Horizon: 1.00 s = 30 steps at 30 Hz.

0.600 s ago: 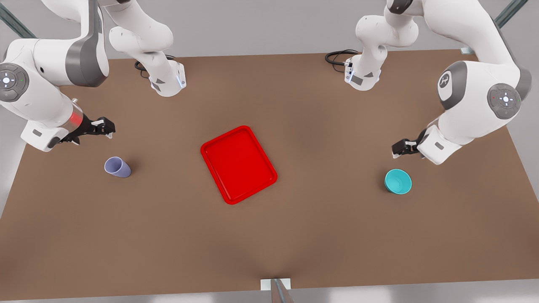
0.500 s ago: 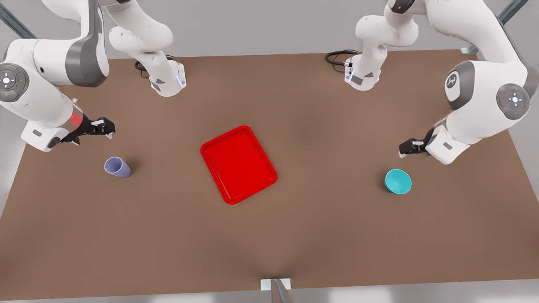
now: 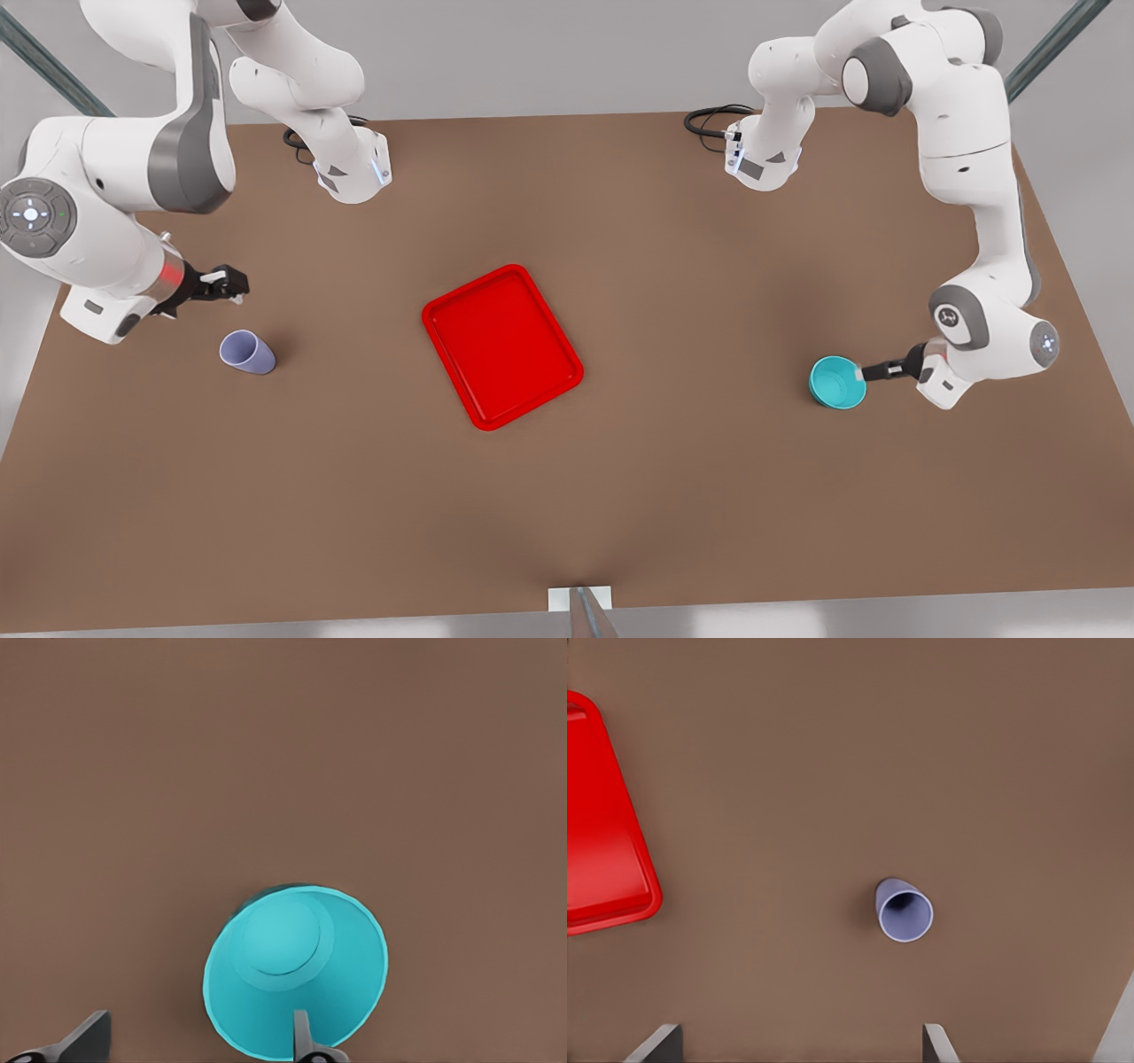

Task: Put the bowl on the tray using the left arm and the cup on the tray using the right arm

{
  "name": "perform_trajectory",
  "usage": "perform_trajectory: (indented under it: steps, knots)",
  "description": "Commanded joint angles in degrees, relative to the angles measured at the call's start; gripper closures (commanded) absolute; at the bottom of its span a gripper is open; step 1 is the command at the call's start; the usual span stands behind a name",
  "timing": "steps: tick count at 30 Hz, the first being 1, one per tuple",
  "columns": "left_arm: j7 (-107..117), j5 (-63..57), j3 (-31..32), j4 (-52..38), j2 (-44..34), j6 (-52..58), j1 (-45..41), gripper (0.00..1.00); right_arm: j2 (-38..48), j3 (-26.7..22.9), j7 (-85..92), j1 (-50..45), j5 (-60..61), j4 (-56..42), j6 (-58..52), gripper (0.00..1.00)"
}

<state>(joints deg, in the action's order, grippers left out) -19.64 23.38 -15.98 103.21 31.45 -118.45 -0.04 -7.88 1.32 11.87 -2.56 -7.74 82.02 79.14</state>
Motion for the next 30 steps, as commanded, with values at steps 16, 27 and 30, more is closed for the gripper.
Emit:
perform_trajectory:
  steps: [16,27,30]
  knots:
    - [-28.17,6.51,0.42,1.47,4.50,-6.80,-0.48,0.57,0.06,0.35,0.17,0.01,1.67,0.07,-1.36,0.00]
    - [25.49,5.28,0.42,-12.75,0.01,6.20,-19.27,0.79,-0.73,-0.09,0.26,-0.34,1.50,0.51,-0.92,0.00]
    - [56.55,4.92,0.42,-28.23,9.24,6.21,-39.76,0.79,-2.58,-0.27,0.35,0.01,0.97,0.68,-0.92,0.00]
